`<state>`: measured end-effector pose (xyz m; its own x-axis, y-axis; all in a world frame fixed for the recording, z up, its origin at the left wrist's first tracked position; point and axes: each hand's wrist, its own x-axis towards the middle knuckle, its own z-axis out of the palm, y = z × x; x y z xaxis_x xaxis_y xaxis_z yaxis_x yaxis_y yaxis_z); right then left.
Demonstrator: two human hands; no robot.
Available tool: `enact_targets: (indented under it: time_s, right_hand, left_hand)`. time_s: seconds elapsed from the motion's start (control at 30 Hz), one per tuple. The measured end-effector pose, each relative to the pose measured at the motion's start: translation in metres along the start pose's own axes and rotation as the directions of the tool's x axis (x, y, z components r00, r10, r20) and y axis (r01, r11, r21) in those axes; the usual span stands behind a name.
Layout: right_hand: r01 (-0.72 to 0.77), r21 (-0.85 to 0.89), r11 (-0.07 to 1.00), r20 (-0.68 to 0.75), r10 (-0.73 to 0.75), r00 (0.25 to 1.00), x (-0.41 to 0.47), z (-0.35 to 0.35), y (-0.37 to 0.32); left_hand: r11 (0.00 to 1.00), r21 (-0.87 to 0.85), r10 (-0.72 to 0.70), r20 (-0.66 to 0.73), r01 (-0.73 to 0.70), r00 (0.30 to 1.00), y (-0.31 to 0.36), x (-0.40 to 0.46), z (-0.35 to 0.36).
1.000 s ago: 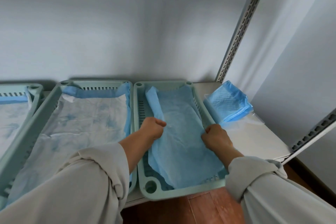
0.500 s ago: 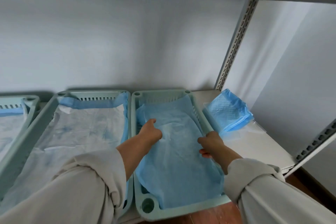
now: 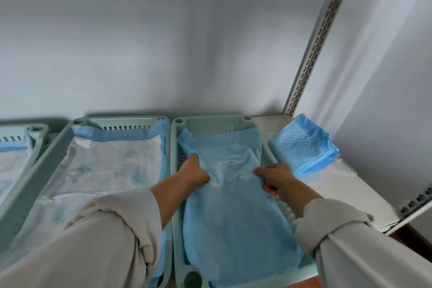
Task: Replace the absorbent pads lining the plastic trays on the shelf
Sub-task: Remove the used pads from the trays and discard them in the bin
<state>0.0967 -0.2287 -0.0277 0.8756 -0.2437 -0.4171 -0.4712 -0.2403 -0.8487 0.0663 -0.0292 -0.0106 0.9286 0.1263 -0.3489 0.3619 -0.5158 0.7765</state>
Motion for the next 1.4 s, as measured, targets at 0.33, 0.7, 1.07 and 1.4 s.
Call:
enact_targets:
  time_s: [0.33, 0.7, 1.07, 1.4]
  right_hand:
    - [-0.162, 0.393, 0.905, 0.213, 0.082, 0.974, -0.028, -0.017, -0.013]
    - [-0.049, 0.556, 0.83, 0.152, -0.043, 0.987, -0.064, -0.027, -0.028]
    - [-0.061, 0.536, 0.842, 0.196, -0.053, 0.979, -0.085, -0.043, -0.043]
    - [-0.054, 0.476, 0.878, 0.157, -0.025, 0.987, -0.09, -0.042, -0.047]
  left_hand:
    - [0.99, -0.129, 0.054, -0.066, -0.062, 0.996, 0.013, -0.009, -0.014]
    - [0.978, -0.014, 0.204, -0.172, -0.21, 0.964, 0.029, -0.035, -0.03]
    - [0.92, 0.371, 0.199, -0.169, -0.124, 0.965, 0.026, -0.055, -0.057]
    - [0.921, -0.205, -0.295, 0.186, 0.33, 0.937, 0.008, -0.06, -0.046]
